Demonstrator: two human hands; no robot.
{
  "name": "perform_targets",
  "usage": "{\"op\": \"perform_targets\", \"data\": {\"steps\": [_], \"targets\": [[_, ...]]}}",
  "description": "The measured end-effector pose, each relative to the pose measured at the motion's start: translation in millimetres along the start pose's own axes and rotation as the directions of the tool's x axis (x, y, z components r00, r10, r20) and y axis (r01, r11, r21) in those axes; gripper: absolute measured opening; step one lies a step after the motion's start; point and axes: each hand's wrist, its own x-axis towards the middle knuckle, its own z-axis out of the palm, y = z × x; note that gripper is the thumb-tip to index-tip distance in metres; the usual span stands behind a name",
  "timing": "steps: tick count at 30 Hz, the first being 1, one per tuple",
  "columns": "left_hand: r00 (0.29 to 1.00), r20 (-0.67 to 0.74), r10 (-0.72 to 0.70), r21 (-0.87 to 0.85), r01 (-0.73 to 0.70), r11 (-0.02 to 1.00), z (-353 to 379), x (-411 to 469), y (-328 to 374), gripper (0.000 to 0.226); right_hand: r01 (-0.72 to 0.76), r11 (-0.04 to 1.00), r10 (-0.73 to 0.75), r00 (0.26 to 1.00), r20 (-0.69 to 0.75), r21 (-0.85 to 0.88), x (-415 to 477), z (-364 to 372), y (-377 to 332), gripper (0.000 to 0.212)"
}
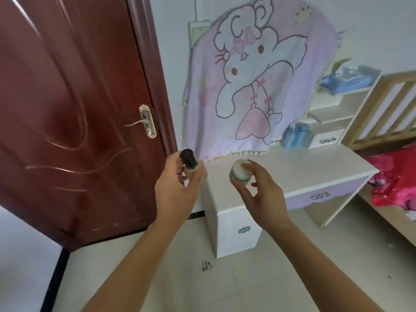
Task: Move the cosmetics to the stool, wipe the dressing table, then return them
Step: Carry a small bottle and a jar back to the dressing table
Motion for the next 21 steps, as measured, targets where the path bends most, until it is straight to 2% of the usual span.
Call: {"op": "perform_targets", "data": {"steps": [6, 14, 21], "targets": [[0.986, 0.163, -0.032, -0.056, 0.042, 0.998, 115.2, 64.9, -33.1, 0.040, -0.114, 0.991, 0.110, 0.992, -0.064, -0.071, 57.6, -4.7, 102.2, 0.042], [0.933, 0.353, 0.067, -0.187, 0.000, 0.982, 262.0, 180.1, -57.2, 0.035, -0.271, 0.937, 0.235, 0.956, -0.177, -0.222, 166.6, -38.5, 218.6, 0.045], [0.860, 0.501, 0.097, -0.203, 0.008, 0.979, 386.6, 231.7, -68.0, 0.027, -0.406, 0.894, 0.353, 0.899, -0.260, -0.190, 219.3, -68.1, 317.8, 0.047]]}}
